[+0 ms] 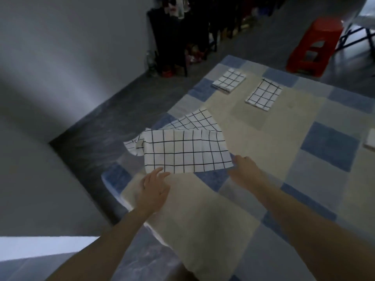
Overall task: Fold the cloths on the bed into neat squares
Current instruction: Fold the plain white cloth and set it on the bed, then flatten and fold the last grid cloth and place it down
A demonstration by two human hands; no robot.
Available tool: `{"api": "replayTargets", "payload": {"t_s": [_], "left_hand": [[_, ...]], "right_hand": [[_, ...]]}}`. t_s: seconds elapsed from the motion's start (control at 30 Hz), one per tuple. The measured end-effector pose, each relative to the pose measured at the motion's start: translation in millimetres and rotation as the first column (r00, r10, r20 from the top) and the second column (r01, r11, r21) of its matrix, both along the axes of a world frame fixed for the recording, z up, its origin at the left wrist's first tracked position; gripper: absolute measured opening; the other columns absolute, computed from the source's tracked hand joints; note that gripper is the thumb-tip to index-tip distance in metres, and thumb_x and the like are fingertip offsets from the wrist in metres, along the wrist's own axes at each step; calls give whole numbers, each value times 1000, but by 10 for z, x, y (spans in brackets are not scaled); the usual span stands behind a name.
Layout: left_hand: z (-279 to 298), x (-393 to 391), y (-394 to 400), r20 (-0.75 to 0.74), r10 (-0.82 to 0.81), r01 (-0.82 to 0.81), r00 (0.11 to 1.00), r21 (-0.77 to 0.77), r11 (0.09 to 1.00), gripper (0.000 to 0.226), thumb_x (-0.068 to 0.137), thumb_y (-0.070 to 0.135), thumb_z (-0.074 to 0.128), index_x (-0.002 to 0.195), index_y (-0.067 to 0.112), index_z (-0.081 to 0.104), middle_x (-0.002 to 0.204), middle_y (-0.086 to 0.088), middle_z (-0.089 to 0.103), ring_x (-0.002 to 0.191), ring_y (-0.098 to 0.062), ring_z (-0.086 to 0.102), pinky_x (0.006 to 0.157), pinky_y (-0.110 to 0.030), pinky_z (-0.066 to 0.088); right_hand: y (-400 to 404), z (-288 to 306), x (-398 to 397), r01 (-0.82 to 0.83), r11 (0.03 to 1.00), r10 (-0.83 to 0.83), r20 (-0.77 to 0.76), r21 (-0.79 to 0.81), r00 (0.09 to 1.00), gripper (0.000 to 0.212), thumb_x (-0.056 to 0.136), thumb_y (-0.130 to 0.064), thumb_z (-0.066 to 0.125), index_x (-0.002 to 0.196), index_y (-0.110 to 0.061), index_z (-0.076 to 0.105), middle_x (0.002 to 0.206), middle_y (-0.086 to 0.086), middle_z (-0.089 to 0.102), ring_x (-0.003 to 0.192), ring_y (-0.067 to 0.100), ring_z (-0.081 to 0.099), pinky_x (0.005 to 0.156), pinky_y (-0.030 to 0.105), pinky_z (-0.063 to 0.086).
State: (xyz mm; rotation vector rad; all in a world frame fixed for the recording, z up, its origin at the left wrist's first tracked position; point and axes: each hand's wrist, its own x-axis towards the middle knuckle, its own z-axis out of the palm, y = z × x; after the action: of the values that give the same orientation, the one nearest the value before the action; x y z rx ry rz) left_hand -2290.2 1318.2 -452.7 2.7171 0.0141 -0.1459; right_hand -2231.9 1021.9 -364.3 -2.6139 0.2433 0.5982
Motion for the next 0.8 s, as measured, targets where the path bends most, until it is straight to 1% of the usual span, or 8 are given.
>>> {"api": "replayTargets", "payload": {"t_s": [0.07, 0.13, 0.2, 0.33, 0.47, 0.57, 0.67, 0.8], "left_hand": [[76, 50, 101, -8, 284, -283, 959, -110, 953, 48, 87, 48, 41, 127, 21, 48, 133, -5, 47, 124, -27, 40, 107, -48, 27], [171, 202, 203, -133, 573, -588, 809, -201, 783, 51, 88, 39, 60, 129, 12, 46, 130, -13, 48, 124, -34, 41, 105, -49, 30], [200, 380, 360, -281, 627, -686, 726, -247, 684, 61, 83, 42, 68, 132, 13, 46, 133, -14, 47, 126, -37, 40, 105, -52, 32], [198, 664, 584, -399, 357, -504, 845, -369, 781, 49, 81, 51, 68, 114, 16, 61, 112, -8, 63, 105, -30, 57, 94, -44, 47], [308, 821, 629, -419, 176, -409, 890, -567, 715, 13, 91, 15, 64, 88, 4, 57, 81, -9, 58, 82, -21, 55, 64, -26, 41], [439, 805, 592, -495, 66, -420, 866, -649, 634, 7, 95, 10, 57, 99, 5, 59, 85, -7, 62, 76, -18, 57, 63, -23, 44], [524, 761, 490, -609, -96, -443, 787, -667, 599, 15, 95, 20, 57, 105, 11, 63, 101, -8, 70, 82, -17, 64, 77, -29, 49], [664, 717, 271, -646, -289, -403, 706, -702, 587, 22, 94, 26, 55, 110, 16, 65, 102, 1, 70, 91, -15, 66, 87, -32, 48]], "right_hand": [[169, 59, -39, -7, 1000, 8, -21, 23, 1000, 29, 88, -10, 49, 116, -7, 56, 124, 14, 56, 108, 30, 57, 88, 32, 48], [315, 79, -60, 12, 999, -11, -34, 41, 999, 20, 87, -14, 50, 105, -11, 56, 122, 11, 56, 103, 28, 56, 90, 35, 48], [444, 135, -41, 32, 999, -31, -19, 40, 999, 22, 87, -19, 53, 107, -10, 55, 117, 10, 56, 102, 28, 55, 89, 35, 47], [732, 247, 66, 100, 995, -100, 25, 11, 995, 31, 89, -24, 54, 119, -14, 56, 118, 6, 59, 105, 26, 56, 90, 34, 47], [1116, 172, 99, 95, 995, -95, 11, 11, 995, 36, 89, -26, 55, 124, -18, 53, 125, 5, 58, 109, 22, 56, 93, 34, 46], [1423, 124, 32, 44, 996, -47, 39, 80, 998, 46, 88, -31, 62, 131, -19, 49, 131, 6, 54, 111, 21, 55, 91, 36, 49], [1668, 196, -1, -77, 973, 80, -2, 218, 997, 89, 68, -49, 79, 142, -24, 35, 138, 4, 45, 118, 18, 48, 94, 34, 47], [1866, 307, -3, -232, 972, 233, 57, -23, 971, 114, 55, -66, 78, 146, -28, 20, 140, 0, 37, 127, 23, 41, 99, 48, 42]]}}
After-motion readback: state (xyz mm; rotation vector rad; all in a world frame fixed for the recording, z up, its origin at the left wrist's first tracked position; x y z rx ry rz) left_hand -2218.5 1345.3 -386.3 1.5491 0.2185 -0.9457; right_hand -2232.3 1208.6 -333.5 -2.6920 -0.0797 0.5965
